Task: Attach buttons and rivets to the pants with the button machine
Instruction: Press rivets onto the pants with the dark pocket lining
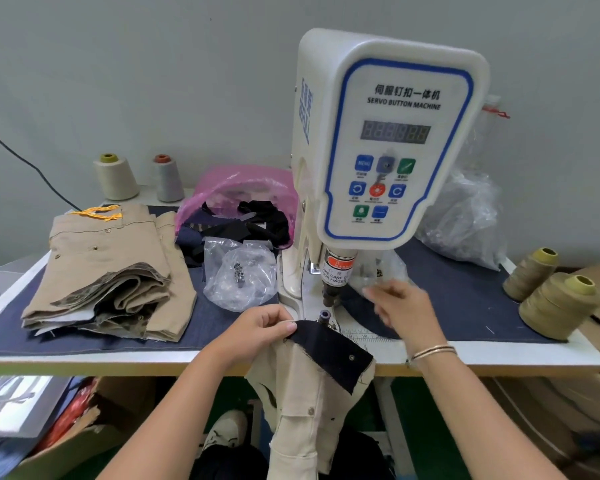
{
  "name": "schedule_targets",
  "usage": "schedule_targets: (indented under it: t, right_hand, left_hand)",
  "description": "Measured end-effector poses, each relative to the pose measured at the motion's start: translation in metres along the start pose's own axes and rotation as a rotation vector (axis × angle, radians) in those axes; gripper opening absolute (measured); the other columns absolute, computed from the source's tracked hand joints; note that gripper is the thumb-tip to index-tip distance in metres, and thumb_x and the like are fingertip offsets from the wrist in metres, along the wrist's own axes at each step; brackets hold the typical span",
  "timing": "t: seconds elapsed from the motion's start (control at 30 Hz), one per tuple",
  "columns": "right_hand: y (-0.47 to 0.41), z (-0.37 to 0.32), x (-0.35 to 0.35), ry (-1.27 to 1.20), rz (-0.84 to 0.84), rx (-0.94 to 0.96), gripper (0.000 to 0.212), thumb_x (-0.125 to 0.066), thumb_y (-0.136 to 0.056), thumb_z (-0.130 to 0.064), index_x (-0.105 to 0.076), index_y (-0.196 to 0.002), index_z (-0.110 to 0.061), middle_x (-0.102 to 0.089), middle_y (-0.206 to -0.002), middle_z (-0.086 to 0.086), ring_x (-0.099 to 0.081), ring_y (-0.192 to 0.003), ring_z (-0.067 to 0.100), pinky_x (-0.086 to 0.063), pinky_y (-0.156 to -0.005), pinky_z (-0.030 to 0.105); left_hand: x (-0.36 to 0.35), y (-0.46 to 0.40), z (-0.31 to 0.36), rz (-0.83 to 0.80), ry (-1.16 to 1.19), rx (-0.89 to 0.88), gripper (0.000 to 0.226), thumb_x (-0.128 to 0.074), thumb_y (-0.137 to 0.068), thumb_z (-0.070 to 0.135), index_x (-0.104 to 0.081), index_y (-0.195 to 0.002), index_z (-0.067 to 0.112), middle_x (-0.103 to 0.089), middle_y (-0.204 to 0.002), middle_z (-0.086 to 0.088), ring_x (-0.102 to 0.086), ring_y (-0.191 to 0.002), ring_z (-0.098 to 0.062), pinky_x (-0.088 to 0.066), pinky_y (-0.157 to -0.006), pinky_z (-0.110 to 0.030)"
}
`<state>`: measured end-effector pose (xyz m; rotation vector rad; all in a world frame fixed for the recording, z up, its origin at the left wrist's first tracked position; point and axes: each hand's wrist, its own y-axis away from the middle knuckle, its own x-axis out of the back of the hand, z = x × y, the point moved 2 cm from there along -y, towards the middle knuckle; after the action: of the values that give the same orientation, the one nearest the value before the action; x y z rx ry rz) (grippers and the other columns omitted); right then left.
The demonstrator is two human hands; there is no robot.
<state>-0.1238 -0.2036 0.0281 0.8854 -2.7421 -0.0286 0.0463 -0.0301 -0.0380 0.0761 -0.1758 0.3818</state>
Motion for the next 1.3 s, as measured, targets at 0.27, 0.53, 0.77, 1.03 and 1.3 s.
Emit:
schedule_targets:
  t: [0.27,0.53,0.77,1.03,1.3]
  right_hand:
    - [0.029,0.020,-0.052,-0.530,-0.232,-0.278,0.030,-0.059,-0.090,-0.008,-0.060,-0.060,-0.011,-0.047,-0.051,0.001,-0.028,-0.031,0.007,-0.018,-0.033,0.014]
    - [0.034,0.023,-0.067,-0.725,-0.252,-0.443,0.009,-0.064,-0.084,-0.008,-0.058,-0.077,-0.008,-0.042,-0.051,0.000,-0.026,-0.030,0.008,-0.019,-0.032,0.017]
    - [0.042,0.015,-0.066,-0.959,-0.258,-0.527,0.015,-0.066,-0.067,-0.009,-0.058,-0.080,-0.005,-0.042,-0.048,0.001,-0.029,-0.027,0.008,-0.021,-0.030,0.014]
    - [0.061,0.009,-0.077,-1.155,-0.235,-0.509,0.021,-0.048,-0.073,0.000,-0.059,-0.090,-0.005,-0.047,-0.051,0.006,-0.032,-0.028,0.009,-0.022,-0.031,0.013]
    - [0.055,-0.031,-0.145,0.003,-0.398,0.053,0.023,-0.049,-0.094,-0.011,-0.070,-0.095,-0.020,-0.062,-0.078,-0.001,-0.053,-0.060,0.005,-0.042,-0.062,0.020]
  left_hand:
    - [0.000,0.000,-0.003,0.017,0.022,-0.007,0.015,-0.061,-0.094,0.018,-0.064,-0.079,0.019,-0.060,-0.075,0.009,-0.052,-0.072,-0.005,-0.042,-0.070,-0.016]
    - [-0.001,0.000,0.000,0.016,0.034,-0.011,0.014,-0.060,-0.094,0.014,-0.063,-0.081,0.013,-0.060,-0.073,0.011,-0.052,-0.070,-0.004,-0.042,-0.069,-0.015]
    - [-0.001,0.000,0.000,0.028,0.047,-0.005,0.014,-0.061,-0.094,0.015,-0.064,-0.080,0.016,-0.061,-0.073,0.011,-0.054,-0.069,-0.002,-0.043,-0.068,-0.014]
    - [-0.002,0.000,0.001,0.064,0.041,0.012,0.014,-0.062,-0.093,0.013,-0.064,-0.079,0.017,-0.061,-0.072,0.010,-0.053,-0.070,-0.004,-0.042,-0.069,-0.015]
    - [-0.003,0.007,-0.005,0.264,-0.186,0.083,0.037,-0.049,-0.092,-0.002,-0.047,-0.074,0.029,-0.058,-0.066,0.013,-0.053,-0.065,0.004,-0.043,-0.057,-0.003]
